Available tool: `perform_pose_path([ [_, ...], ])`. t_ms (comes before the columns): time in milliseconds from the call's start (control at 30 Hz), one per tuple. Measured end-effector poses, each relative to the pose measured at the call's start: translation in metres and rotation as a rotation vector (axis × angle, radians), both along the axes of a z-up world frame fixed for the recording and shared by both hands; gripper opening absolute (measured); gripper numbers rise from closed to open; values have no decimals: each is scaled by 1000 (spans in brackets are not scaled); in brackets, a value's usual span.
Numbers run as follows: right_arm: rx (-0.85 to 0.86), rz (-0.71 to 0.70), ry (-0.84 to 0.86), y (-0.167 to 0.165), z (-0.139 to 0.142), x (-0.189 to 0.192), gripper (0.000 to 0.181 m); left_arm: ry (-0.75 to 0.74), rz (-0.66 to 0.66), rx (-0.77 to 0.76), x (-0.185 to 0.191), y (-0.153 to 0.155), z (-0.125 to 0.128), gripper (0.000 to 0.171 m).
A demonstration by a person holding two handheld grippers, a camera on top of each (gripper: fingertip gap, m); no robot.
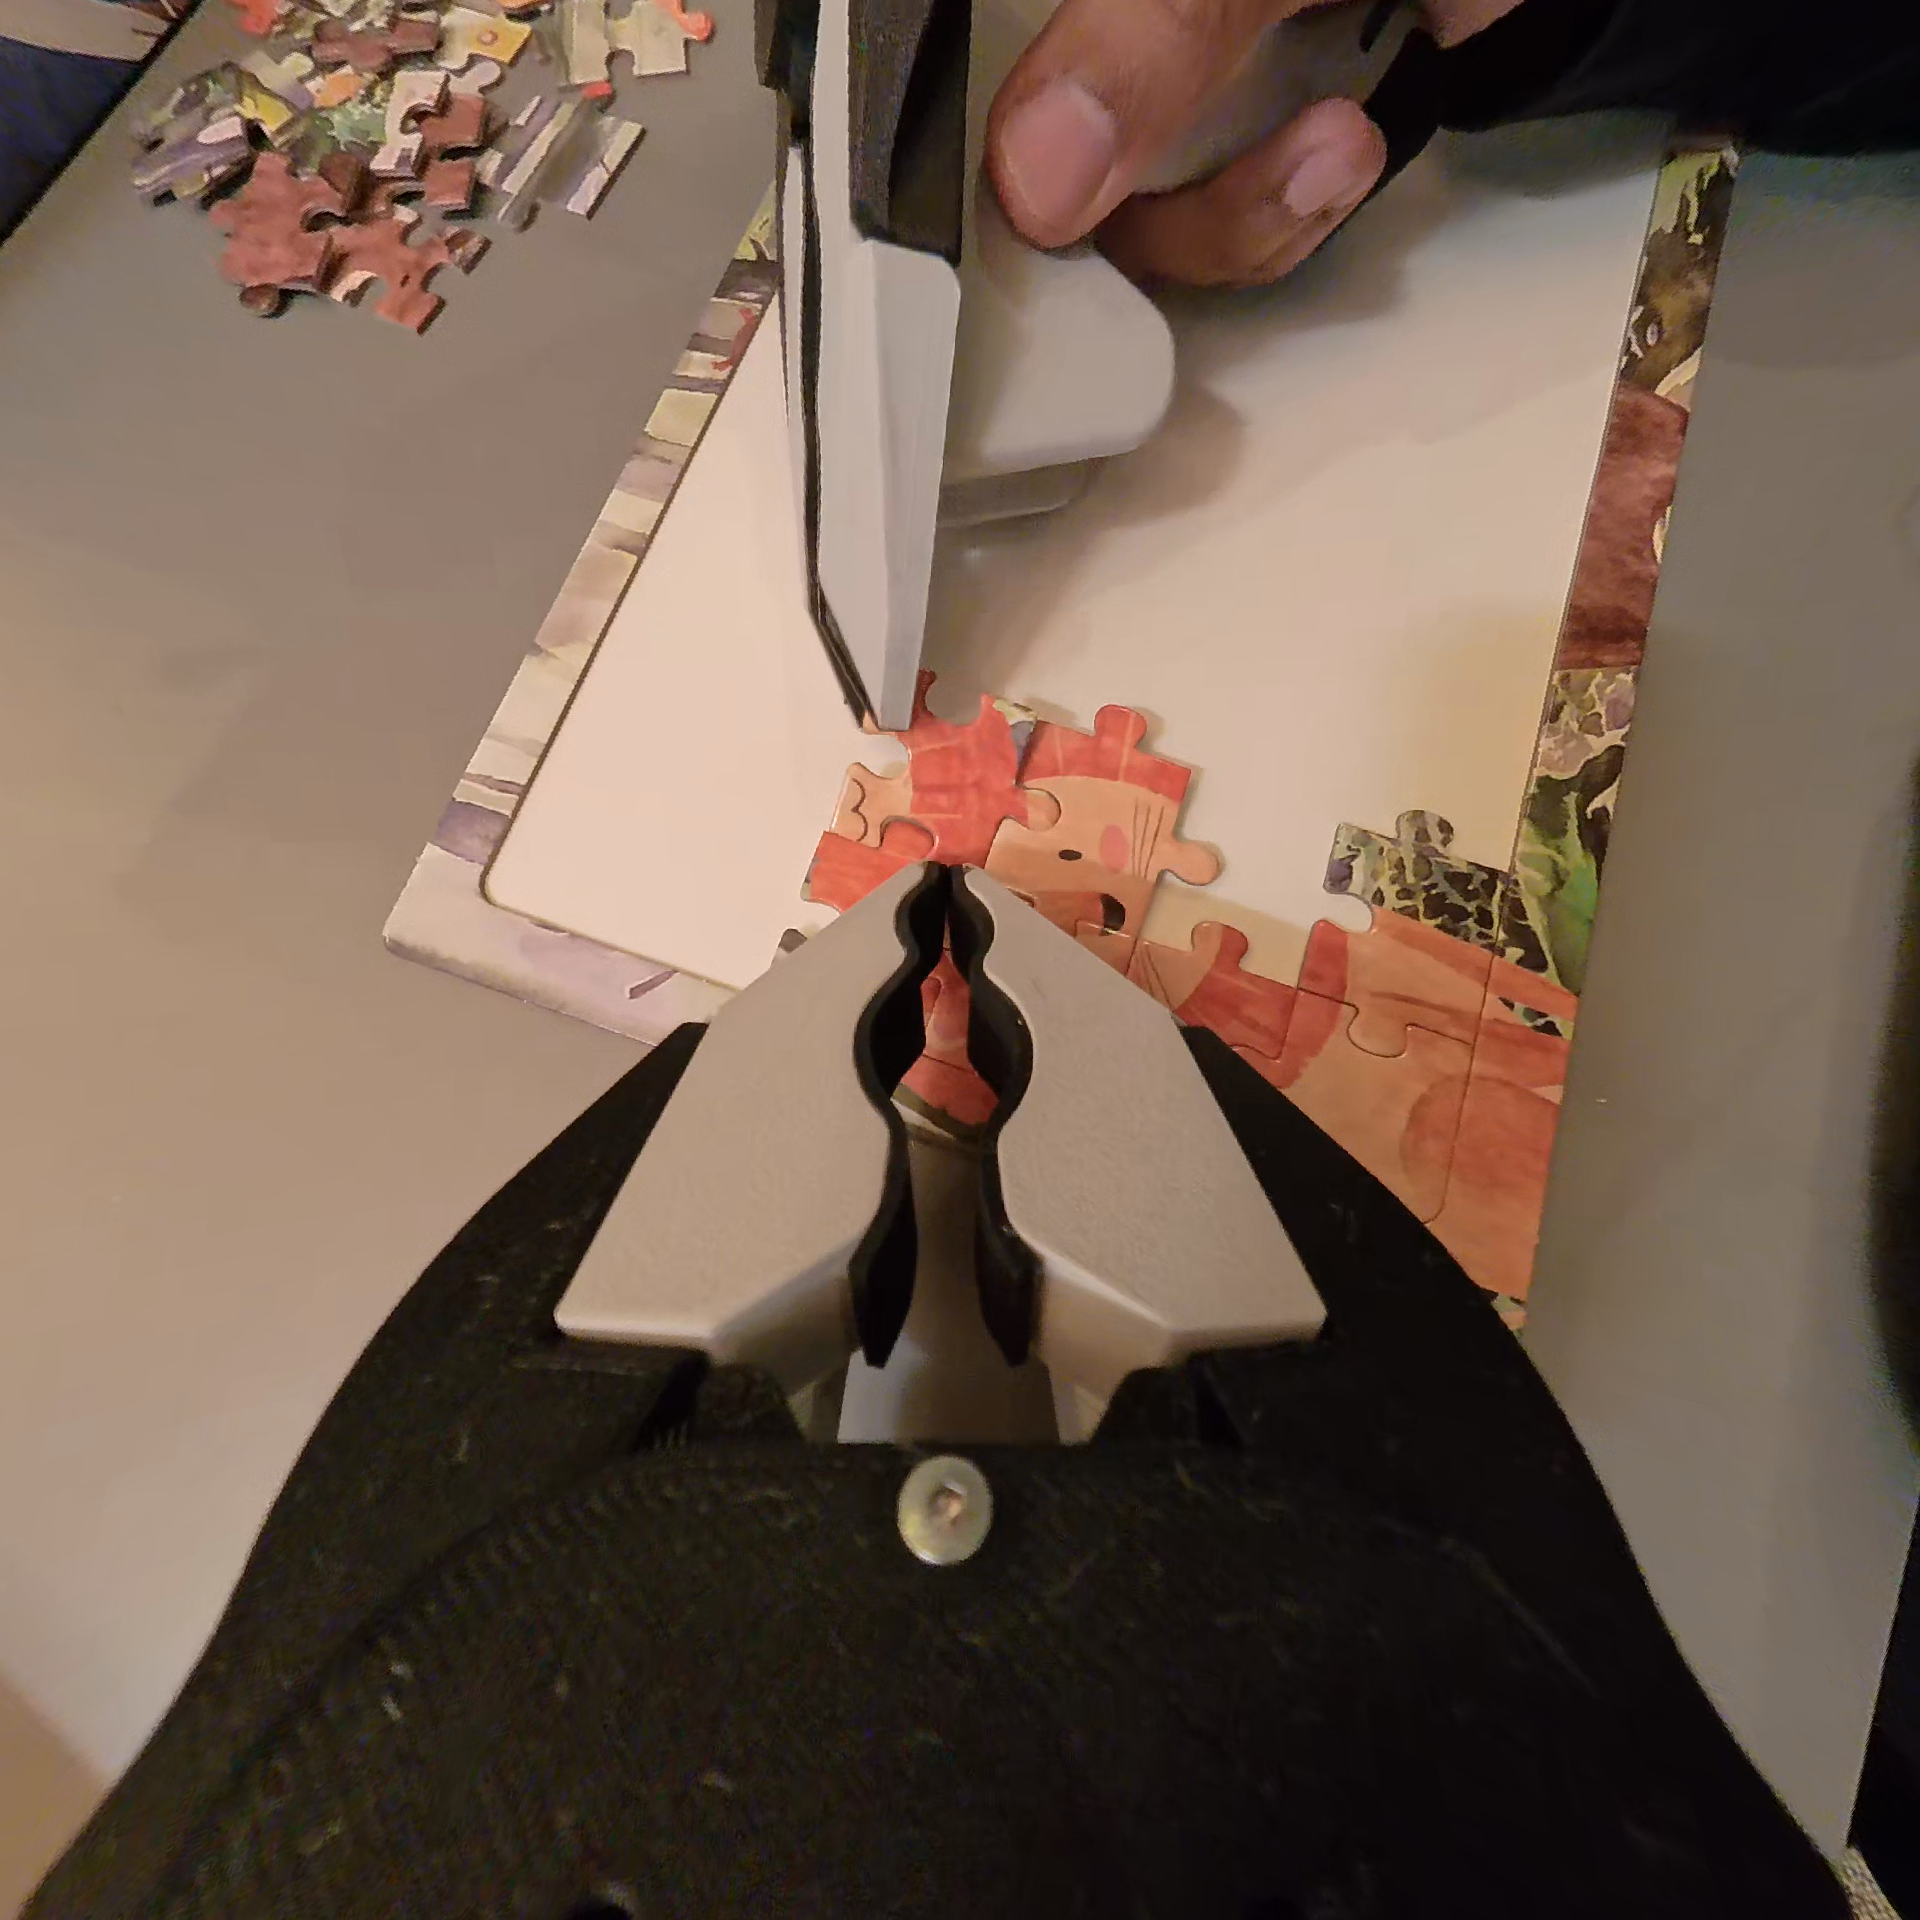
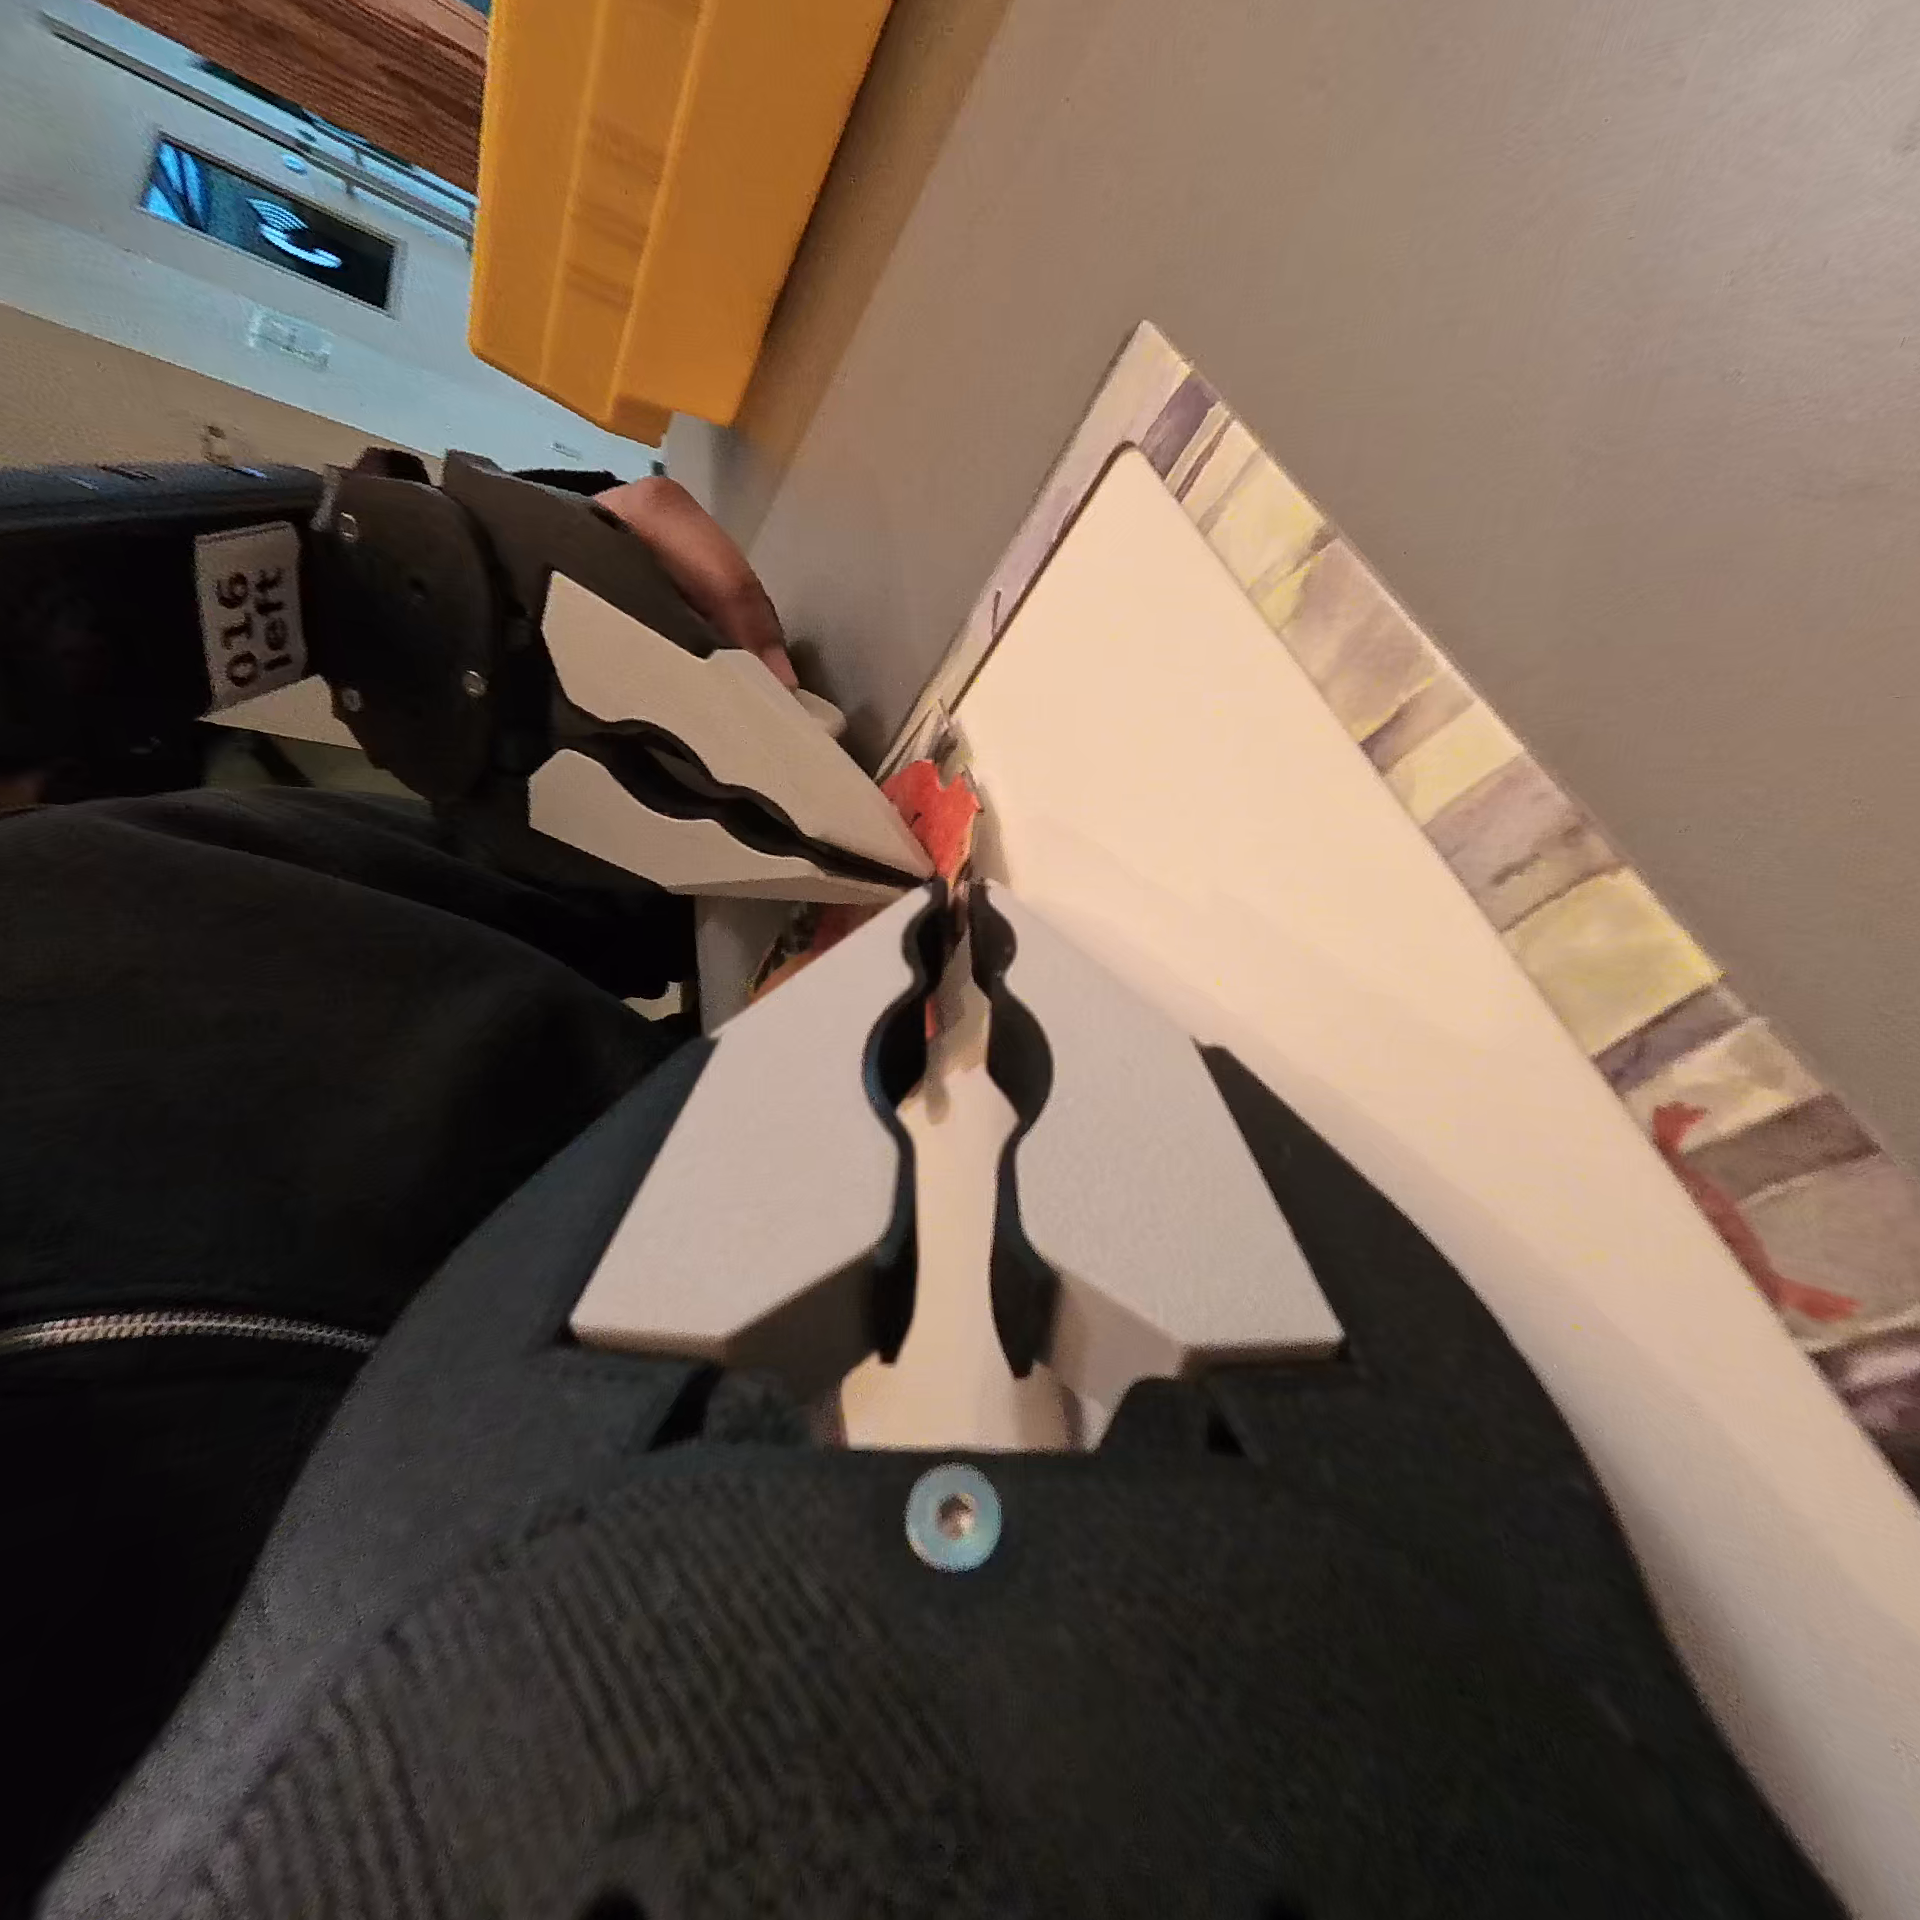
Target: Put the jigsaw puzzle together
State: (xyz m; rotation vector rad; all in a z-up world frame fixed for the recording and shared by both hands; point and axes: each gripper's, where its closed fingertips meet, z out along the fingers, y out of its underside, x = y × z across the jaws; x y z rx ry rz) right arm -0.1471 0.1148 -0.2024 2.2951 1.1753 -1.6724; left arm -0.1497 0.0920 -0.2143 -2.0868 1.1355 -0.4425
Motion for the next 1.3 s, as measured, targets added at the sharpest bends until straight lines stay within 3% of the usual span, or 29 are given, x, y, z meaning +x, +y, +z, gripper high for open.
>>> perform_pose_path([
  [533, 12, 26, 49, -1, 6, 0, 0, -1, -1, -4, 0, 0, 0, 0],
  [833, 45, -21, 144, 12, 28, 4, 0, -7, -2, -4, 0, 0, 0, 0],
  [1133, 112, -57, 161, 24, 36, 20, 0, -108, 72, 91, -11, 15, 22, 0],
  [1300, 142, -25, 156, 12, 39, 23, 0, -120, 72, 108, -13, 16, 24, 0],
])
